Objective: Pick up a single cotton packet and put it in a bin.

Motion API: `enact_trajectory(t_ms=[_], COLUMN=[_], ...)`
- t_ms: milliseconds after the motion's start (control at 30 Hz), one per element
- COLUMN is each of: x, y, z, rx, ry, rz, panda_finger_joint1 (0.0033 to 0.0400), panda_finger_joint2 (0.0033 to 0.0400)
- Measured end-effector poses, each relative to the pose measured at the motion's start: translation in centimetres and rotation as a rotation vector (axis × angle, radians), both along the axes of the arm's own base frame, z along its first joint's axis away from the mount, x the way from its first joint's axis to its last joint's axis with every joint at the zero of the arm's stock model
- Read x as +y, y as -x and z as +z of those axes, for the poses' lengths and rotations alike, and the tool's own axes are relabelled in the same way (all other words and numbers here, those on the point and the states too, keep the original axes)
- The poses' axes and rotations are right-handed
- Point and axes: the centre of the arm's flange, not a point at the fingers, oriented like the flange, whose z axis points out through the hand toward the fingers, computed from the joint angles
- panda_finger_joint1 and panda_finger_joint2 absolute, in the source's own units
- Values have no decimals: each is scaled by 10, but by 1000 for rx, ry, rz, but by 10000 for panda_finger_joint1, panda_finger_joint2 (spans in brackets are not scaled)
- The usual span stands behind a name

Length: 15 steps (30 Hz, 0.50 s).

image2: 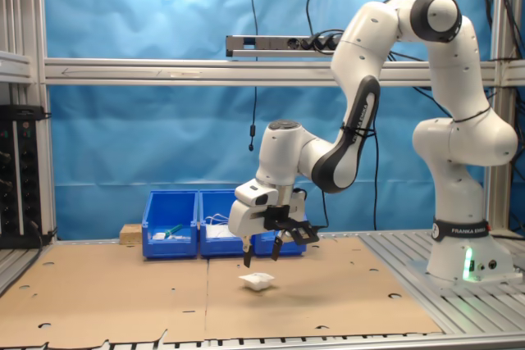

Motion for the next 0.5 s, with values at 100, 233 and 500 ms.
enact_trajectory(t_ms=[100, 233, 500], x=[-8, -15, -23], y=[-1, -1, -1], z=[-2, -2, -6], rx=[6, 10, 22], ry=[3, 4, 6], rz=[-2, -2, 2], panda_finger_joint1=[400, 400, 400], panda_finger_joint2=[400, 400, 400])
